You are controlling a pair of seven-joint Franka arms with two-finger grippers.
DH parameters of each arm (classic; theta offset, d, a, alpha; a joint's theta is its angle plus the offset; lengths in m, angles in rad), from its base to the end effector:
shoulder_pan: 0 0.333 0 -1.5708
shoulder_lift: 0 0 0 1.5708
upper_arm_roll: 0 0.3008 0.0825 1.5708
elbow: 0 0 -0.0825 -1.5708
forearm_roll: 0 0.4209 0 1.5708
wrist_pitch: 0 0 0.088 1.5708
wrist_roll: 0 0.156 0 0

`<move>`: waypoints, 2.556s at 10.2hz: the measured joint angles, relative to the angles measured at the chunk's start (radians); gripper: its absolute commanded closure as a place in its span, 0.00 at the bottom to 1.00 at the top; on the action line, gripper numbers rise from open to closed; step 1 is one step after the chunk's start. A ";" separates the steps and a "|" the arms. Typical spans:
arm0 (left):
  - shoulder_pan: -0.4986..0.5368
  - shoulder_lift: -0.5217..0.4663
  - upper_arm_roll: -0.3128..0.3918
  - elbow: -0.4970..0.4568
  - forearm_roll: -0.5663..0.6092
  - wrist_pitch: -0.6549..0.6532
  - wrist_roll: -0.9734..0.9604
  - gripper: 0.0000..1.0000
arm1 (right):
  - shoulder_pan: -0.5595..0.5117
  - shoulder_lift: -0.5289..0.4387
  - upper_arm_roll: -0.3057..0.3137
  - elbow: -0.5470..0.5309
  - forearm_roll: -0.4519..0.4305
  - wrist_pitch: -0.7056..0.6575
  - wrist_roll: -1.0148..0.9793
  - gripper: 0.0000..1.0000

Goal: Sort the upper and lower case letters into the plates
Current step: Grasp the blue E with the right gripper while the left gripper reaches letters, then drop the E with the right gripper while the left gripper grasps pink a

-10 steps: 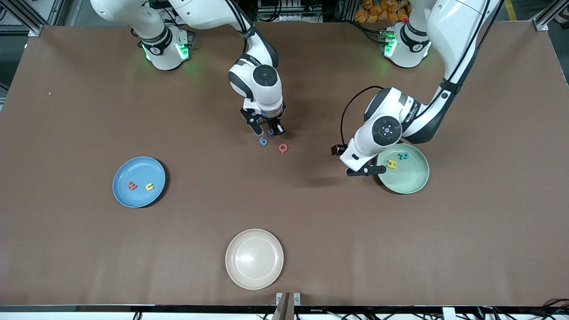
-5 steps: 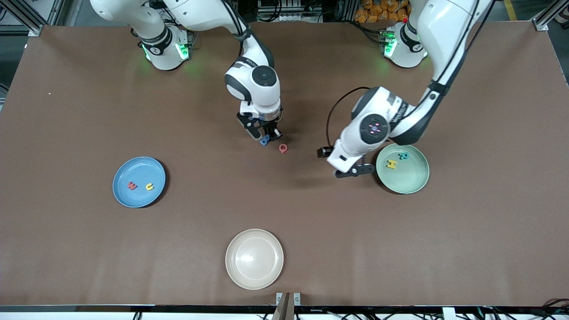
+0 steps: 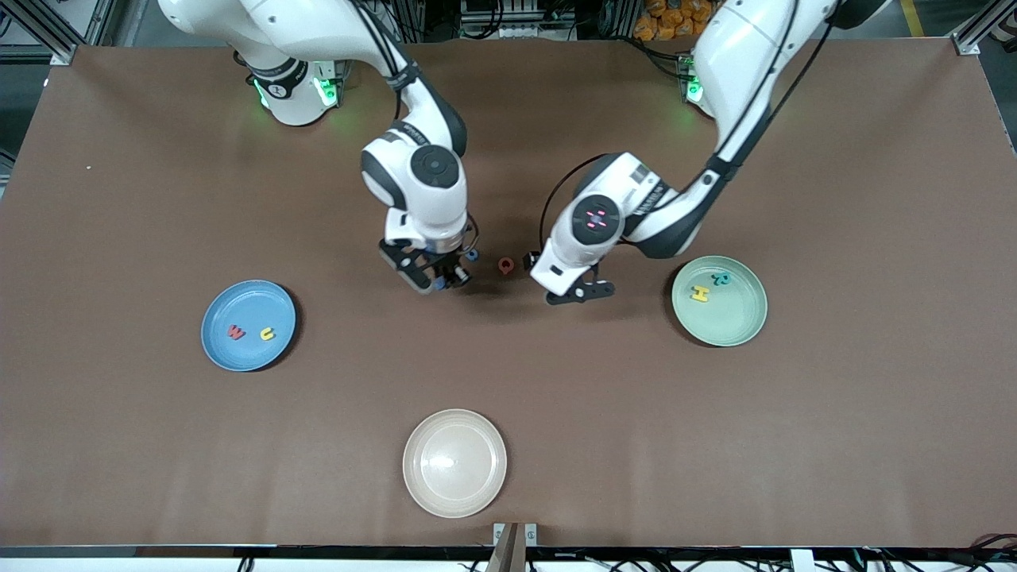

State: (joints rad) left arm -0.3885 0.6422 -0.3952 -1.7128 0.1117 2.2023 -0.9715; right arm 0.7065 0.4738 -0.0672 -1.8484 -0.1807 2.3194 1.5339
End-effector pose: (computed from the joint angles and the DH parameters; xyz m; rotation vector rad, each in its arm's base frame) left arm 0.4873 -0.4666 0.1470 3.0984 0.2741 -0.2795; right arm 0.5377 0.3879 0.1814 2.8352 -1.1387 0.2183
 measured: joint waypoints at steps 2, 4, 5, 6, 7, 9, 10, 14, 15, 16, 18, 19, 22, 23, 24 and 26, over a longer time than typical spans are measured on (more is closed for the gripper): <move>-0.087 0.041 0.011 0.067 0.057 0.001 -0.099 0.00 | -0.105 -0.007 -0.007 0.035 -0.001 -0.051 -0.162 1.00; -0.154 0.072 0.016 0.121 0.116 0.010 -0.115 0.00 | -0.235 -0.016 -0.010 0.065 -0.002 -0.108 -0.360 1.00; -0.186 0.091 0.026 0.136 0.139 0.031 -0.119 0.00 | -0.300 -0.020 -0.009 0.075 -0.002 -0.125 -0.460 1.00; -0.210 0.115 0.034 0.141 0.163 0.057 -0.119 0.00 | -0.358 -0.021 -0.009 0.078 -0.002 -0.130 -0.558 1.00; -0.223 0.139 0.039 0.142 0.198 0.071 -0.119 0.00 | -0.410 -0.021 -0.009 0.079 -0.002 -0.131 -0.653 1.00; -0.228 0.181 0.041 0.145 0.252 0.080 -0.119 0.06 | -0.506 -0.021 -0.009 0.079 -0.002 -0.131 -0.822 1.00; -0.229 0.190 0.042 0.147 0.260 0.082 -0.119 0.17 | -0.549 -0.021 -0.007 0.079 0.000 -0.134 -0.903 0.99; -0.231 0.192 0.043 0.159 0.260 0.082 -0.119 0.36 | -0.623 -0.020 -0.005 0.057 0.028 -0.196 -1.092 0.00; -0.232 0.192 0.042 0.160 0.258 0.082 -0.120 0.39 | -0.625 -0.020 -0.005 0.052 0.031 -0.206 -1.110 0.00; -0.232 0.192 0.042 0.160 0.255 0.082 -0.123 0.39 | -0.625 -0.020 -0.004 0.051 0.041 -0.211 -1.117 0.00; -0.232 0.192 0.043 0.161 0.254 0.082 -0.125 0.48 | -0.625 -0.021 -0.001 0.051 0.091 -0.212 -1.143 0.00; -0.232 0.192 0.043 0.161 0.253 0.082 -0.126 0.50 | -0.625 -0.022 0.001 0.052 0.109 -0.212 -1.163 0.00; -0.232 0.192 0.044 0.167 0.230 0.083 -0.127 0.68 | -0.613 -0.024 0.041 0.058 0.122 -0.211 -1.178 0.00; -0.232 0.192 0.043 0.167 0.228 0.083 -0.127 0.74 | -0.609 -0.028 0.047 0.060 0.122 -0.211 -1.178 0.00; -0.232 0.192 0.043 0.168 0.227 0.083 -0.127 0.83 | -0.608 -0.032 0.051 0.060 0.122 -0.212 -1.178 0.00; -0.231 0.192 0.043 0.168 0.225 0.083 -0.127 0.87 | -0.608 -0.036 0.085 0.060 0.126 -0.214 -1.178 0.00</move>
State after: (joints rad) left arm -0.6198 0.8345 -0.3518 -1.5448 0.3368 2.2852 -1.0987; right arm 0.0988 0.4380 0.0174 -1.7885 -0.0548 2.1053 0.3557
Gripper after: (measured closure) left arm 0.639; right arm 0.000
